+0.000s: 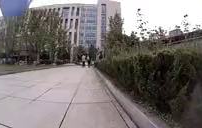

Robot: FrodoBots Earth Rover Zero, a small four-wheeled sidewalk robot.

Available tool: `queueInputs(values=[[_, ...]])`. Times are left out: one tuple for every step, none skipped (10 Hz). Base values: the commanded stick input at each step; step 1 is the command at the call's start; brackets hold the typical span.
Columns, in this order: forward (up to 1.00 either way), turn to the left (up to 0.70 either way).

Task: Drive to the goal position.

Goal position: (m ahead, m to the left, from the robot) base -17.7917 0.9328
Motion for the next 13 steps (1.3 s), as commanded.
queueInputs(values=[[0.0, 0.45], [0.0, 0.45], [0.0, 0.45], [0.0, 0.45], [0.0, 0.45], [0.0, 0.45], [0.0, 0.45], [0.0, 0.45], [0.0, 0.45], [0.0, 0.45], [0.0, 0.45], [0.0, 0.45], [0.0, 0.44]])
